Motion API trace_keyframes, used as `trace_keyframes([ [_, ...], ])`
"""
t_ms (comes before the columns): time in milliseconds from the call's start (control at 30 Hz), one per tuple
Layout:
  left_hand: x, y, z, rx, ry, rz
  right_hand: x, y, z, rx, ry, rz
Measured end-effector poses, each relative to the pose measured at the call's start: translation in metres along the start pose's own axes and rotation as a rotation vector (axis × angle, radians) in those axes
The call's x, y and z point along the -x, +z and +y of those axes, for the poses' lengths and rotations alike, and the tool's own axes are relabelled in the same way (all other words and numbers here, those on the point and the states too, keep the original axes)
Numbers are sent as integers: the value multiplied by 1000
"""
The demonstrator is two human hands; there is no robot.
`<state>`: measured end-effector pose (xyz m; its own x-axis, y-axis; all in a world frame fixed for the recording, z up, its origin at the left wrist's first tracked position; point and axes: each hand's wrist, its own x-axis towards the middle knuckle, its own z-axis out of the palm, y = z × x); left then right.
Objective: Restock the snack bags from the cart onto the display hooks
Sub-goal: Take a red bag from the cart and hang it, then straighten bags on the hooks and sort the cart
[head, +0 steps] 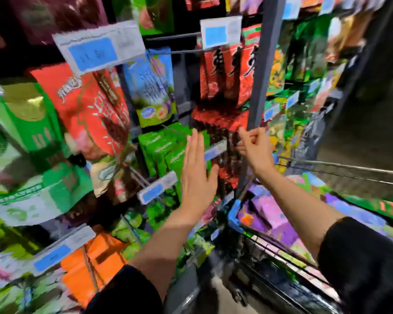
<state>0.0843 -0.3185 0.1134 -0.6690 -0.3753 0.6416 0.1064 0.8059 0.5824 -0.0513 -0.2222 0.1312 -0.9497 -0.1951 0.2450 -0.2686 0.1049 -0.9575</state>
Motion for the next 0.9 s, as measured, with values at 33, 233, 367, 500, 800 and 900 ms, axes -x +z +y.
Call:
trace_keyframes([
  [33, 5, 19, 6, 83, -9, -69, 8, -24, 10, 61, 18, 66],
  [233, 54, 122, 55, 369, -98, -472, 58, -161, 87, 425, 223, 287],
  [367, 87, 179, 90, 399, -63, -682, 84, -236, 116, 600, 344, 323],
  [500, 102, 228, 105, 393, -165, -762, 78, -292, 149, 706, 420, 289],
  [800, 107, 325, 96, 341, -522, -755, 29, -337, 219, 727, 524, 87],
  [900, 108, 338, 93, 337, -662, -738, 19, -334, 240, 603, 607, 59],
])
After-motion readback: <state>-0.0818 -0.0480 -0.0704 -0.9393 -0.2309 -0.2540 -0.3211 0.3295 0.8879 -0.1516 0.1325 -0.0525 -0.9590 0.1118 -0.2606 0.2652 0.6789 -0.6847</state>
